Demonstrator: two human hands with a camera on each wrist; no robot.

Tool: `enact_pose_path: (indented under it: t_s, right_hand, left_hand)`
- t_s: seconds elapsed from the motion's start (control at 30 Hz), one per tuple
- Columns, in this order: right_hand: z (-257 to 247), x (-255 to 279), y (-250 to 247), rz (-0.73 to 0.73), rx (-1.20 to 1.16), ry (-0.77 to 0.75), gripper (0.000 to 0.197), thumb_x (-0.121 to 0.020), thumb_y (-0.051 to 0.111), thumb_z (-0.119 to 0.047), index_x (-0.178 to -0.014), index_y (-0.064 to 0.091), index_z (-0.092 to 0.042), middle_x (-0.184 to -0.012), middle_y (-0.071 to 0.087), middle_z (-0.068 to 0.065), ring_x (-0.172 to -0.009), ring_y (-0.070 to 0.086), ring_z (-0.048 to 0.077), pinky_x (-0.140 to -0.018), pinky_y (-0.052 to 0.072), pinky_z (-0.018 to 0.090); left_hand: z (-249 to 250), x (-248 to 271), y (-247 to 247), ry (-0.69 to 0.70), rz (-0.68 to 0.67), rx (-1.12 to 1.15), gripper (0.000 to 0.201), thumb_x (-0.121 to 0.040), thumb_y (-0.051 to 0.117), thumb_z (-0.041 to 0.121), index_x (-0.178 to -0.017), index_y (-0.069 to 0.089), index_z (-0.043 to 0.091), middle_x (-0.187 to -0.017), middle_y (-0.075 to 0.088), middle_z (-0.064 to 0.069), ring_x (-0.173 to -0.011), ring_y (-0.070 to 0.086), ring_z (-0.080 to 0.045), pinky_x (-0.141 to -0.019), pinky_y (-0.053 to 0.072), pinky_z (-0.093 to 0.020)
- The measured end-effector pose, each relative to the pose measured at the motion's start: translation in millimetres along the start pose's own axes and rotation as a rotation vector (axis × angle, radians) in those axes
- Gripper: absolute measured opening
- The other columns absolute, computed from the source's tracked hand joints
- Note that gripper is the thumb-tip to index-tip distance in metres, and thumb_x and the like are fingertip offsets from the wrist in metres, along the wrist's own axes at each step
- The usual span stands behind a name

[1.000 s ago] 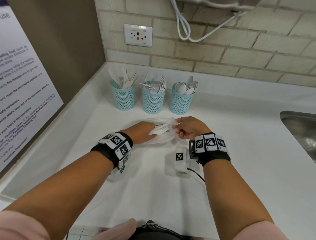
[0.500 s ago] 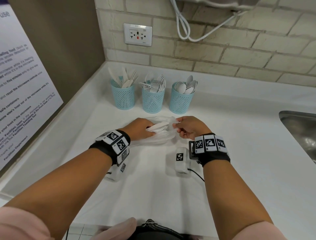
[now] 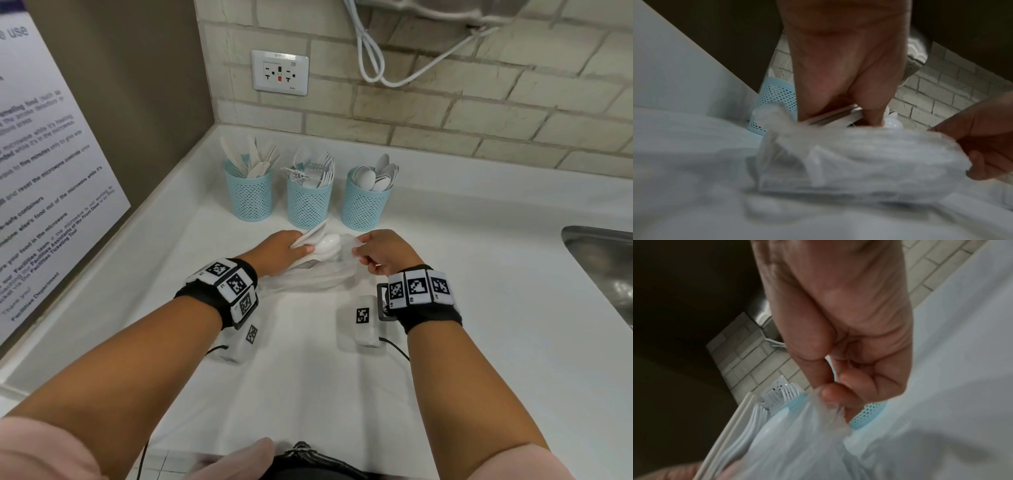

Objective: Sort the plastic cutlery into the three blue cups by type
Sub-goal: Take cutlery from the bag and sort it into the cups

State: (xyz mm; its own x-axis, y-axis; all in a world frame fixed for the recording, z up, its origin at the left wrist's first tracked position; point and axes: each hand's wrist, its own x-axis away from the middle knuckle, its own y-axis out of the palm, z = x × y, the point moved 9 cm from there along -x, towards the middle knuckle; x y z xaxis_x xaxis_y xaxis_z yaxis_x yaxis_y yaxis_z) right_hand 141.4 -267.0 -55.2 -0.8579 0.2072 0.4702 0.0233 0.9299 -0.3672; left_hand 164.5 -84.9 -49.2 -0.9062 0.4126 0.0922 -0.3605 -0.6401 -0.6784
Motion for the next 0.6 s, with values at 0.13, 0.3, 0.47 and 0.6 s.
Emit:
enact_pose_path:
  t_s: [0.13,0.3,0.47,0.6]
  right_hand:
    - [-38,3,-5,0.111,0.334,-0.254,0.025,-0.09,0.055,-0.014,-0.112,0.06,-0.002,-0.088,0.06,0.008,-0.077,0.058,0.022,-0.069,0.047,0.029]
    - [-87,18,1,0.117,0.172,-0.495,0.023,-0.095,0.048,-0.032,-0.106,0.06,-0.015,-0.102,0.06,0.004,-0.091,0.057,0.019,-0.074,0.046,0.026]
    - [-107,21,24,-0.103,-0.047,-0.514,0.019,-0.091,0.06,-0.028,-0.106,0.06,-0.018,-0.082,0.06,-0.002,-0.066,0.056,0.008,-0.058,0.043,0.019]
    - [-109,10,27,-0.071,-0.158,-0.5,0.007,-0.087,0.065,-0.018,-0.093,0.061,-0.019,-0.077,0.06,-0.003,-0.063,0.052,0.009,-0.053,0.038,0.021]
  left_hand:
    - [9,-2,-11,-0.036,0.055,0.228,0.018,-0.098,0.046,0.024,-0.108,0.054,0.011,-0.09,0.063,0.001,-0.08,0.06,-0.011,-0.07,0.046,-0.021]
    - [19,-5,-23,-0.042,0.084,0.435,0.022,-0.099,0.042,0.027,-0.116,0.05,0.015,-0.088,0.064,0.002,-0.077,0.065,-0.012,-0.072,0.05,-0.027]
    - [28,-4,-34,-0.032,0.102,0.593,0.026,-0.097,0.049,0.031,-0.117,0.055,0.016,-0.088,0.068,-0.001,-0.07,0.068,-0.01,-0.067,0.054,-0.022]
    - [26,-3,-29,-0.119,0.055,0.747,0.031,-0.098,0.043,0.037,-0.115,0.055,0.014,-0.09,0.068,0.0,-0.071,0.068,-0.009,-0.061,0.053,-0.019]
